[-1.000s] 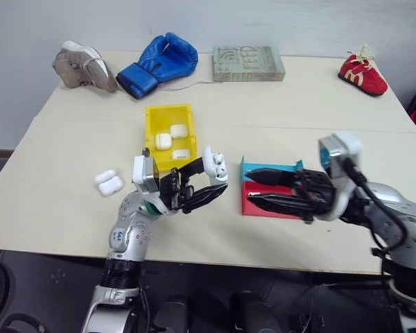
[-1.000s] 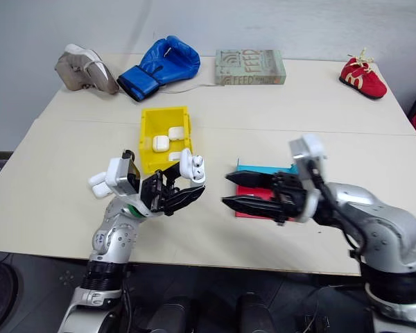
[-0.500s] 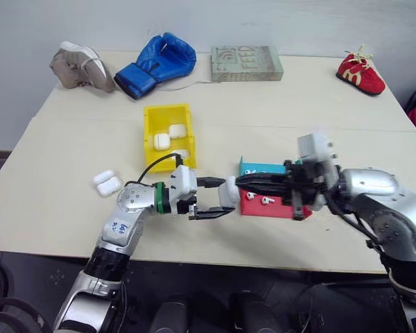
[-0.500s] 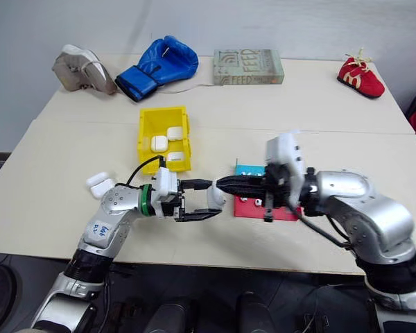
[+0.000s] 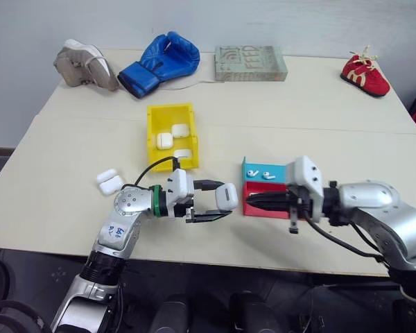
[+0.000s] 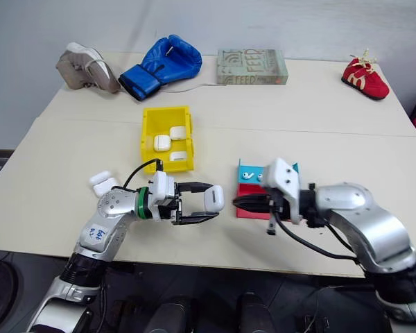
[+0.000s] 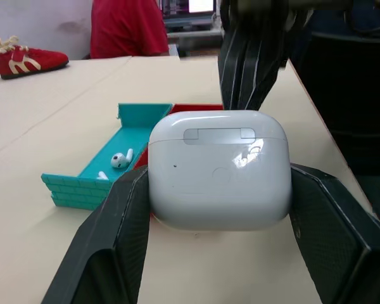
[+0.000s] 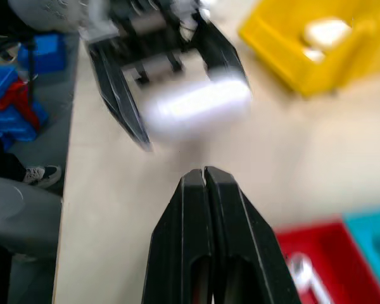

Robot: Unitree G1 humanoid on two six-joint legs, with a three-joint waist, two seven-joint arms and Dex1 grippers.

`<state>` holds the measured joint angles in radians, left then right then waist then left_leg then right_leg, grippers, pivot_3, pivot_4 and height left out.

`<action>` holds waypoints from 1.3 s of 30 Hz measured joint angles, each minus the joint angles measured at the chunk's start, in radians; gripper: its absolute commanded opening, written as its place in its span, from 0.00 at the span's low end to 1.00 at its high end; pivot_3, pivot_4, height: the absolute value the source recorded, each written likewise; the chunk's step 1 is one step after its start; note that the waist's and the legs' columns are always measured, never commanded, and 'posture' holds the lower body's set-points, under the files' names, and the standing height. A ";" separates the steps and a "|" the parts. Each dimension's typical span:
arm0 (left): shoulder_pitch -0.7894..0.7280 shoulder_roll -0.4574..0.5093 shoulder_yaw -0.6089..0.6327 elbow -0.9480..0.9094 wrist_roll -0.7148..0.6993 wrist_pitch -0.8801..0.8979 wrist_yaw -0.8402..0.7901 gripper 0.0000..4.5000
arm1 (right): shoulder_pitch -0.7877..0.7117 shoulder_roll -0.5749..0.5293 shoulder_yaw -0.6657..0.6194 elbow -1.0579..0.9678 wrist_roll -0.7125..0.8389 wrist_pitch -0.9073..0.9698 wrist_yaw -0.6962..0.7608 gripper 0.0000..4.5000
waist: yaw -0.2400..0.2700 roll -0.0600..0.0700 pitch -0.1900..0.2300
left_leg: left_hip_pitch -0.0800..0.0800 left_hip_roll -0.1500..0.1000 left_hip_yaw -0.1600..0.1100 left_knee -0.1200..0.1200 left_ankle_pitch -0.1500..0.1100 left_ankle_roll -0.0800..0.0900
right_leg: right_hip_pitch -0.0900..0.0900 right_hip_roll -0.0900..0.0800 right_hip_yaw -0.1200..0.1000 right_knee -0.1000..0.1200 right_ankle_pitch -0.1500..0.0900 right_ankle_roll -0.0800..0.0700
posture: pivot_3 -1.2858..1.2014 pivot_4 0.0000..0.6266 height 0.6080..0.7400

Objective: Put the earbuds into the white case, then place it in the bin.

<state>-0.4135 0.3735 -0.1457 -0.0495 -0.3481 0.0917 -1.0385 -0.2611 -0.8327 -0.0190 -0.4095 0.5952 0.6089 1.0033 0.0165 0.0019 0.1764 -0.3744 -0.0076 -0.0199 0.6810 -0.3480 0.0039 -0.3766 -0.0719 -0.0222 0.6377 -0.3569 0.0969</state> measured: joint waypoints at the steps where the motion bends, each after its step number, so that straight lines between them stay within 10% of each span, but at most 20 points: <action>1: 0.009 0.000 0.018 -0.019 -0.014 0.016 0.013 0.62 | 0.049 0.020 -0.056 0.009 0.023 -0.021 0.006 0.01 | 0.002 0.000 0.000 | 0.000 0.000 0.000 0.000 0.000 0.000 | 0.000 0.000 0.000 0.000 0.000 0.000 | 0.52 0.24 1.00; 5: 0.024 -0.001 0.106 -0.055 -0.047 0.119 0.142 0.62 | 0.186 0.108 -0.259 0.014 0.111 -0.108 0.007 0.13 | 0.003 0.000 0.000 | 0.001 0.000 0.001 0.000 0.000 0.000 | 0.000 0.000 0.001 0.003 0.000 0.000 | 0.52 0.24 1.00; 16: -0.234 0.012 0.308 0.013 -0.024 0.355 0.572 0.62 | 0.348 0.286 -0.483 -0.139 0.046 -0.424 -0.136 0.98 | 0.007 0.000 0.000 | 0.003 0.000 0.002 0.000 0.000 -0.001 | 0.000 0.002 0.001 0.007 0.000 0.001 | 0.52 0.24 1.00; 22: -0.337 0.019 0.290 0.269 0.082 0.349 0.667 0.62 | 0.389 0.332 -0.423 -0.168 0.002 -0.495 -0.166 0.99 | 0.006 0.000 0.000 | 0.003 0.000 0.002 0.001 0.001 -0.001 | 0.000 0.002 0.002 0.008 0.000 0.001 | 0.52 0.24 1.00; 27: -0.370 0.020 0.262 0.376 0.116 0.287 0.634 0.98 | 0.395 0.331 -0.377 -0.141 -0.030 -0.542 -0.157 1.00 | 0.006 0.000 0.000 | 0.003 0.000 0.002 0.000 0.001 -0.001 | 0.000 0.002 0.001 0.008 0.000 0.001 | 0.52 0.24 1.00; 31: -0.368 0.047 0.262 0.366 0.103 0.274 0.560 0.99 | 0.396 0.312 -0.367 -0.089 -0.044 -0.565 -0.128 1.00 | 0.004 0.000 0.000 | 0.003 0.000 0.002 0.000 0.001 -0.002 | 0.000 0.002 0.002 0.008 0.000 0.001 | 0.52 0.24 1.00; 39: 0.133 0.422 0.423 -0.062 -0.075 0.361 0.170 0.99 | 0.393 0.096 -0.413 0.096 -0.036 -0.592 0.080 1.00 | -0.039 0.001 0.001 | 0.007 0.001 0.002 -0.006 0.001 -0.002 | 0.002 0.001 0.004 0.006 0.000 0.000 | 0.52 0.24 1.00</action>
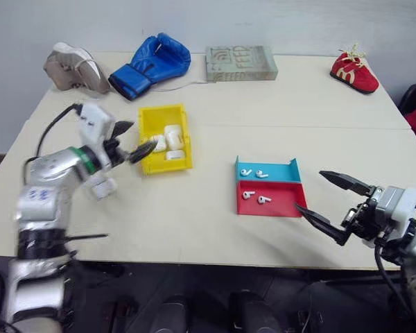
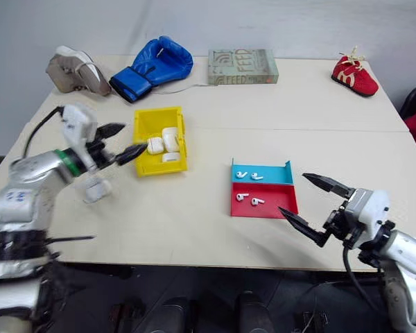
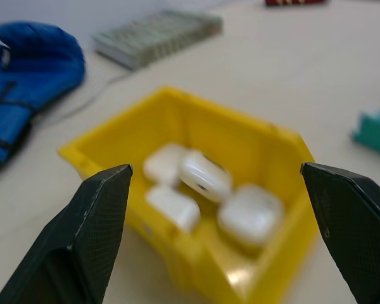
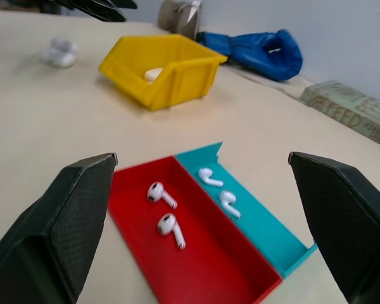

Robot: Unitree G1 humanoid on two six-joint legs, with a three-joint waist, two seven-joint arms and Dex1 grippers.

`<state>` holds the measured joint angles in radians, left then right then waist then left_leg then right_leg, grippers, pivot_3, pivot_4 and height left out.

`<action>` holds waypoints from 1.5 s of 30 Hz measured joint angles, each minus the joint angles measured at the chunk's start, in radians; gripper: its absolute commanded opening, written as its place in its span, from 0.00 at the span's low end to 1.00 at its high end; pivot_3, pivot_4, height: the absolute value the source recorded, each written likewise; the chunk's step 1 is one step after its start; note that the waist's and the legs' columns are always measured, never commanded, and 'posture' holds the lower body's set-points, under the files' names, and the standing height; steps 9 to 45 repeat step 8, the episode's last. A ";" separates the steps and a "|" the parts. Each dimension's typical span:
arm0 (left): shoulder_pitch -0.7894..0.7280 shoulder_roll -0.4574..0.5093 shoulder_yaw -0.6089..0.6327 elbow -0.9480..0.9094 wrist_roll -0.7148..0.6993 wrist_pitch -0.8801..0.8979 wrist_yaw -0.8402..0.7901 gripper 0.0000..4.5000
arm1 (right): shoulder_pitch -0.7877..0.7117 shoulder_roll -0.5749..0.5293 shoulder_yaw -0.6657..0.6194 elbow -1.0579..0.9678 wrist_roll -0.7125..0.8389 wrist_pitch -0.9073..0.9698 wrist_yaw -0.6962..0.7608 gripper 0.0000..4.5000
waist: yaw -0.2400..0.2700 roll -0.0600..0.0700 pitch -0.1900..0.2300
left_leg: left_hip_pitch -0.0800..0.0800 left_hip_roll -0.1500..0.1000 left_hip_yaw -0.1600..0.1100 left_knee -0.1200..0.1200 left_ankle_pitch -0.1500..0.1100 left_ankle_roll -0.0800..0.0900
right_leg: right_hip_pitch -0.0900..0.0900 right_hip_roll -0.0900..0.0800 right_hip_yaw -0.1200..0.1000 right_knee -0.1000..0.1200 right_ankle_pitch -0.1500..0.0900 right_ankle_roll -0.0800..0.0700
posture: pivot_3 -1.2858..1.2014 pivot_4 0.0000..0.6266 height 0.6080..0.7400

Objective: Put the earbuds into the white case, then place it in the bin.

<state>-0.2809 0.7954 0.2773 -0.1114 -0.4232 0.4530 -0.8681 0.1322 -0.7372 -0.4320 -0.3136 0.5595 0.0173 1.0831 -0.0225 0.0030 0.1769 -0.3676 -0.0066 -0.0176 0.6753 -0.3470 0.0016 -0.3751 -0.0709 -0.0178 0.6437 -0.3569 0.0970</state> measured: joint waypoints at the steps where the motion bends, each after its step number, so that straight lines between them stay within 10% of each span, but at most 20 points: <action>1: 0.093 0.004 0.061 -0.026 -0.008 -0.041 -0.038 0.99 | -0.004 -0.026 -0.019 0.044 0.003 -0.005 0.033 1.00 | 0.000 0.000 0.000 | 0.000 0.000 0.000 0.001 0.000 0.000 | 0.000 0.000 0.000 -0.003 0.000 0.000 | 0.52 0.24 1.00; 8: 0.497 0.019 0.321 -0.049 0.010 -0.258 -0.167 0.99 | -0.020 -0.118 -0.045 0.247 -0.013 -0.107 0.217 1.00 | 0.026 -0.001 0.001 | 0.000 0.000 -0.001 0.001 -0.001 0.002 | 0.002 -0.002 -0.001 -0.007 -0.001 -0.002 | 0.52 0.24 1.00; 45: 0.497 0.019 0.321 -0.049 0.010 -0.258 -0.167 0.99 | -0.020 -0.118 -0.045 0.247 -0.013 -0.107 0.217 1.00 | 0.026 -0.001 0.001 | 0.000 0.000 -0.001 0.001 -0.001 0.002 | 0.002 -0.002 -0.001 -0.007 -0.001 -0.002 | 0.52 0.24 1.00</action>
